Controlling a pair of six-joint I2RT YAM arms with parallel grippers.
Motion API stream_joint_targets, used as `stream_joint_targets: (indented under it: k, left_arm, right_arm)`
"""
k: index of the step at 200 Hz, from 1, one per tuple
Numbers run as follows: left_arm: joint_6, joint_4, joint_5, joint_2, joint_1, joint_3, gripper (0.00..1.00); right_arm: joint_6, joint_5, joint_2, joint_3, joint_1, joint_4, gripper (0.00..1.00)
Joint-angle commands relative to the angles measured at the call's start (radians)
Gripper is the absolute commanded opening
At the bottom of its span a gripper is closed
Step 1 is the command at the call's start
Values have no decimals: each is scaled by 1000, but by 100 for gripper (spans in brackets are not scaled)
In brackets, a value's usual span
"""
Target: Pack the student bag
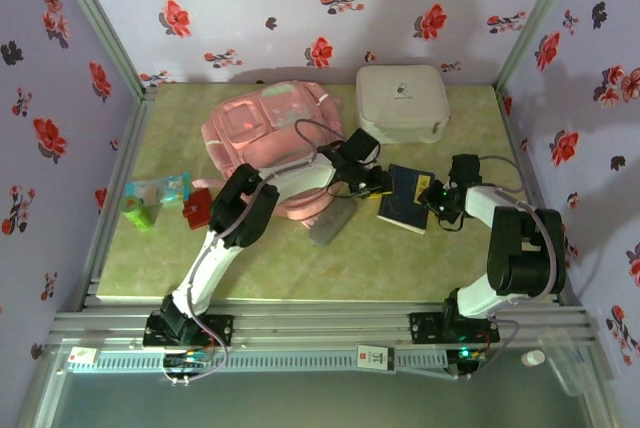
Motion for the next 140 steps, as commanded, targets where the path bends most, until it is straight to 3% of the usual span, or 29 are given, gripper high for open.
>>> stream_joint_targets:
  k: [1,108,140]
  left_arm:
    - [-28,104,82,-85,-16,-23,32]
    - [-48,111,104,-42,-19,-24,31]
    - [-44,109,127,-30,-20,-9,27]
  right_arm:
    - [24,-92,22,-10,14,17,31]
    - [48,-129,31,-18,14,56,31]
    - [71,-153,33,-29,14,85,31]
